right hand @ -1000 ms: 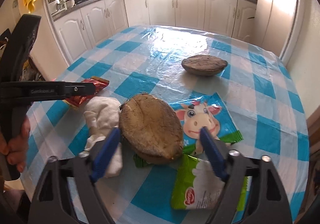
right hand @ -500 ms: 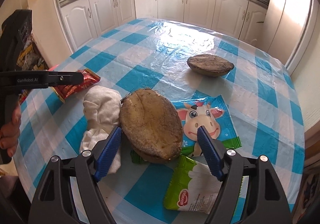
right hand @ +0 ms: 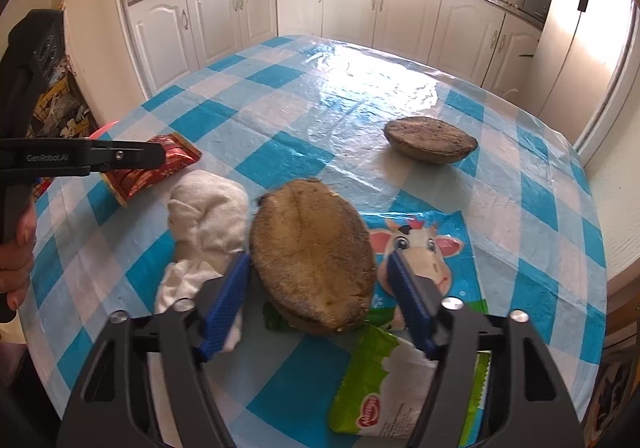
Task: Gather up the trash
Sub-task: 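Grasp the brown coconut husk piece with the right tool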
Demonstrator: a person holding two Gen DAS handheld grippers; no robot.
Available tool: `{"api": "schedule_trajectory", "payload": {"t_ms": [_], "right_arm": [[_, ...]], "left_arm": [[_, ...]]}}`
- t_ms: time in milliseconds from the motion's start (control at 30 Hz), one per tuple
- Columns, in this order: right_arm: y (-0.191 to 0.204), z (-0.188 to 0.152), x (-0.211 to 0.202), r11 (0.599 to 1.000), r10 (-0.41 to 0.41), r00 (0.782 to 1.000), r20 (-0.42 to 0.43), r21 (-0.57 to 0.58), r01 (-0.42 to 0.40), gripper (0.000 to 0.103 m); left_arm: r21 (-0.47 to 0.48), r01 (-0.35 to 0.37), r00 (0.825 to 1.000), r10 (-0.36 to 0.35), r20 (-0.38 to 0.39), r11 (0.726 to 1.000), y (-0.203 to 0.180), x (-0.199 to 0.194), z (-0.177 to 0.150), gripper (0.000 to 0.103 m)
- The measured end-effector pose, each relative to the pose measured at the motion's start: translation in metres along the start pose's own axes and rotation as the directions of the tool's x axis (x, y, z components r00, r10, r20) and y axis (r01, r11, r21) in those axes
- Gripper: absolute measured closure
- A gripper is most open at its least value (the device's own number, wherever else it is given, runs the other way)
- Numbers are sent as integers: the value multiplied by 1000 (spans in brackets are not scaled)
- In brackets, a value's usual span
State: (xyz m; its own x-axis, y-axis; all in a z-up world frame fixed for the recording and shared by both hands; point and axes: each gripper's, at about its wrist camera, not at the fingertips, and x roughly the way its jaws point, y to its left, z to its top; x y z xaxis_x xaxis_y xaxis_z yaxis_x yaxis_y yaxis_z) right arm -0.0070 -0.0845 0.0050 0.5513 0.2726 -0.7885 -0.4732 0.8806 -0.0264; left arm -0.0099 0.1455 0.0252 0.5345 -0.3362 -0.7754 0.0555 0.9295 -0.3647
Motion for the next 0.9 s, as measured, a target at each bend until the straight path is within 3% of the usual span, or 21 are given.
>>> {"api": "schedule_trajectory", "payload": {"t_ms": [167, 233, 467, 500, 533, 633, 800, 900], "right_arm": [[-2, 0, -2, 999, 3, 1000, 4, 51, -3, 41], [-3, -1, -4, 997, -1, 1000, 10, 76, 0, 41], [-5, -3, -19, 989, -39, 998, 50, 143, 32, 41], [-6, -4, -23, 988, -44, 997, 60, 153, 34, 41], [-7, -4, -28, 986, -47, 996, 72, 165, 35, 41], [-6, -5, -39, 982, -52, 994, 96, 188, 33, 41], [1, -8, -47, 978, -49, 993, 111, 208, 25, 41], [5, -9, -52, 977, -50, 992, 115, 213, 25, 41]], "left_arm": [[-7, 10, 1000, -10, 9, 1000, 3, -6, -1, 61], [-14, 19, 1000, -19, 14, 1000, 7, -9, 0, 69], [14, 50, 999, -49, -5, 999, 11, -14, -4, 68], [35, 47, 999, -47, -9, 998, 8, -15, -6, 62], [63, 29, 1000, -29, -5, 998, 5, -16, -8, 50], [143, -22, 1000, 21, 9, 990, -6, -17, -16, 36], [187, -113, 994, 110, 27, 976, -16, -1, -19, 36], [230, -186, 982, 177, 60, 955, -24, 6, -19, 54]]}}
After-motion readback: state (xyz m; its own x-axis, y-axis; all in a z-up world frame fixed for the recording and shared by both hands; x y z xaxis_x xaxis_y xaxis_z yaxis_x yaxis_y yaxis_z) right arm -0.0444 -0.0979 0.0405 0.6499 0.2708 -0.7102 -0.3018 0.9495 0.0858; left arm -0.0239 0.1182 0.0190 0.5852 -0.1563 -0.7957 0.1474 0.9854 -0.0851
